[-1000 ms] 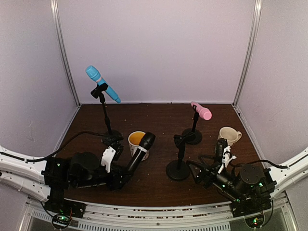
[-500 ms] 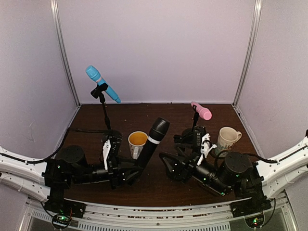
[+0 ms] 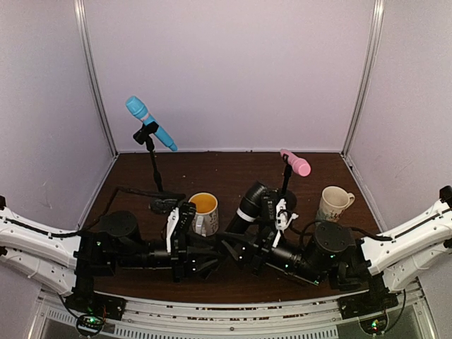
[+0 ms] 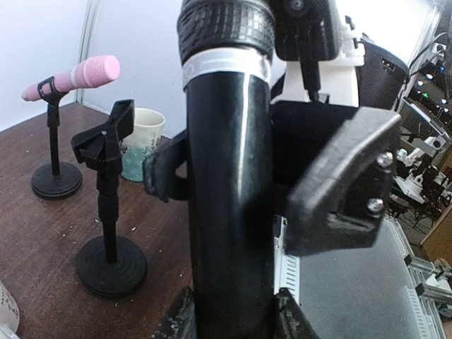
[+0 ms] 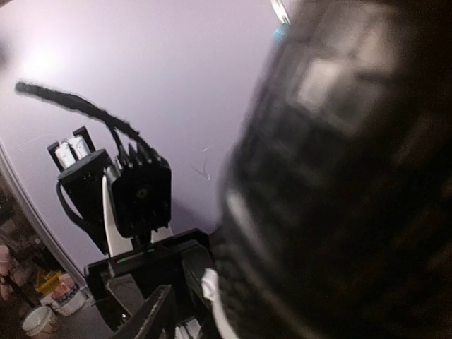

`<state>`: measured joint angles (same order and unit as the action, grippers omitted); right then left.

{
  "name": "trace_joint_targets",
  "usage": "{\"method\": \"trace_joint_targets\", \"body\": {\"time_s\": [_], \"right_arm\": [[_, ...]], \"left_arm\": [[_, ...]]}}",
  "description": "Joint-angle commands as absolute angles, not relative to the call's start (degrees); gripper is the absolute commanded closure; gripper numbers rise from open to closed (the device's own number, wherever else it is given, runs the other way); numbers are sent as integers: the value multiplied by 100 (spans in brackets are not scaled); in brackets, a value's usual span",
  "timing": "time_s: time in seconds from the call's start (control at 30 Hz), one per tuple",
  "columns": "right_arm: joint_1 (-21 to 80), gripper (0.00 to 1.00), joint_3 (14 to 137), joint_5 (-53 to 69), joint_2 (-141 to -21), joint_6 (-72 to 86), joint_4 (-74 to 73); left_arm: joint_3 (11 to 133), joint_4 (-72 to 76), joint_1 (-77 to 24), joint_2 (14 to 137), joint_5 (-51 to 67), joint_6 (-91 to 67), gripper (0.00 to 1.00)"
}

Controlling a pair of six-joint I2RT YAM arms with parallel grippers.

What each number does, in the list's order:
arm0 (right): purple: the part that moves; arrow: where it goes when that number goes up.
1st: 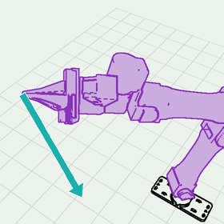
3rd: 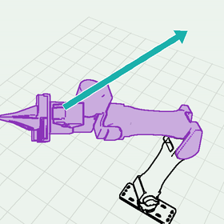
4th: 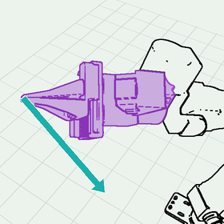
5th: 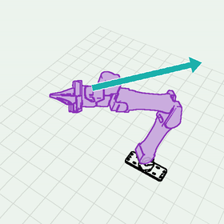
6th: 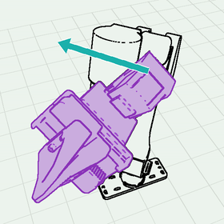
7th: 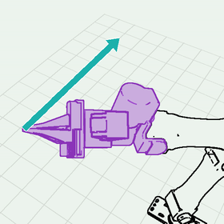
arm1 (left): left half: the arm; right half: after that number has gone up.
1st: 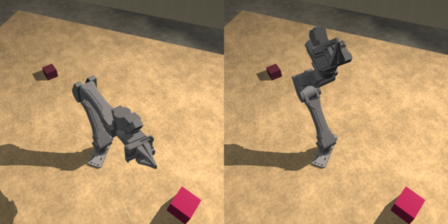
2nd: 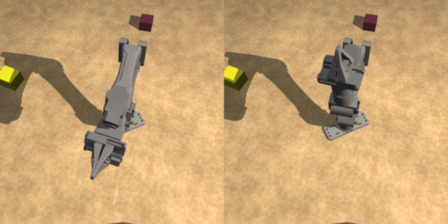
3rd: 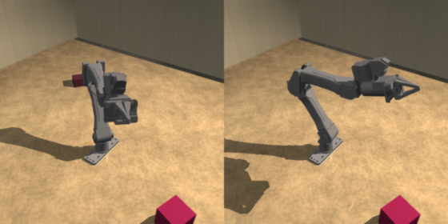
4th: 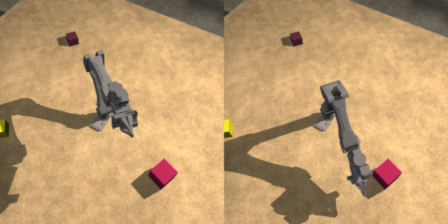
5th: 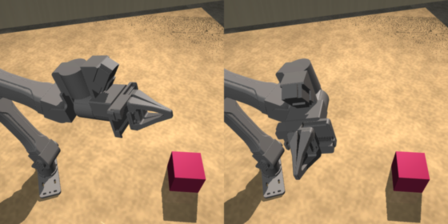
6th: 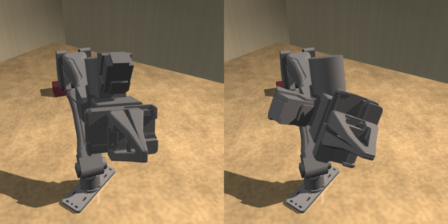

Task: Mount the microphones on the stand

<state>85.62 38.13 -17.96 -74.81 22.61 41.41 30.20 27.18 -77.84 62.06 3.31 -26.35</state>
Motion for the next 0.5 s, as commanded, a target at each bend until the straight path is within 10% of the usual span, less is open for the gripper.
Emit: {"method": "trace_joint_targets", "body": {"time_s": [0.0, 0.1, 0.17, 0.47], "right_arm": [[8501, 53, 3759, -1613, -7400, 2145, 4662], [8452, 67, 3703, -1648, -7314, 2106, 4541], [8442, 73, 3684, -1649, -7207, 1968, 4321], [8433, 77, 4090, -996, -7058, 1074, 2439]], "left_arm": [[3356, 3028, -7805, 6281, 532, -2489, 93], [3467, 2521, -7805, 6325, 347, -2350, 49], [3564, 2033, -7805, 6317, 315, -2176, 36], [3900, 1073, -7805, 5483, -58, -1510, 20]]}}
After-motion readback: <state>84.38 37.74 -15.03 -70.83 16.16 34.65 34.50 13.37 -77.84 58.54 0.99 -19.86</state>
